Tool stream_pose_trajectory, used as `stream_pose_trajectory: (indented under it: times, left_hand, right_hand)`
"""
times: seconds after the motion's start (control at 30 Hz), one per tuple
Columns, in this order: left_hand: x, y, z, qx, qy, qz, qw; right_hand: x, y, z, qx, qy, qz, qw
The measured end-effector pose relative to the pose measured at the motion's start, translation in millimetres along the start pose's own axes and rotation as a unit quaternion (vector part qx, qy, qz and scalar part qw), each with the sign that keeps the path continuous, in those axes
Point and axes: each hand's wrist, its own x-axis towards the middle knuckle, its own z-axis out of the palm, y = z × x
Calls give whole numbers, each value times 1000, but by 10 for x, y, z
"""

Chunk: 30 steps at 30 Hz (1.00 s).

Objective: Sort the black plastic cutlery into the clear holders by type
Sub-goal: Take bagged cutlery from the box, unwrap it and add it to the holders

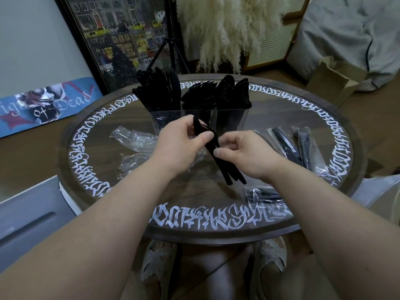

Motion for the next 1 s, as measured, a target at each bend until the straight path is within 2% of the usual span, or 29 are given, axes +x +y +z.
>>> stream_pose_trajectory:
  times: [0.13,0.33,0.47,0.53,0.63,0.8,0.9,1.0]
  left_hand:
    - [5,-20,23,-30,-6,-1,1000]
    - [-58,56,10,-42,4,20,999]
    - [-86,142,-97,-34,75,30,996]
    - [-79,209,-229,-12,105,35,994]
    - [-17,304,-462,37,138,40,989]
    - [163,617,-876,129,204,130,962]
    - [288,761,-1035,198,208,150,946]
    - [370,864,-1154,212,214,171,938]
  right_hand:
    - [53,8,13,-9,53,-54,997]
    - [71,-12,15,-10,109,-67,992]
    - [48,-23,28,-41,218,-66,973]
    - [18,-83,-23,-38,243,-63,967]
    - [-41,-238,-105,-50,256,-71,963]
    - [-19,-462,-233,-20,263,-61,963]
    - [33,-610,-309,-5,268,-71,961]
    - [88,-723,-354,-2,268,-85,960]
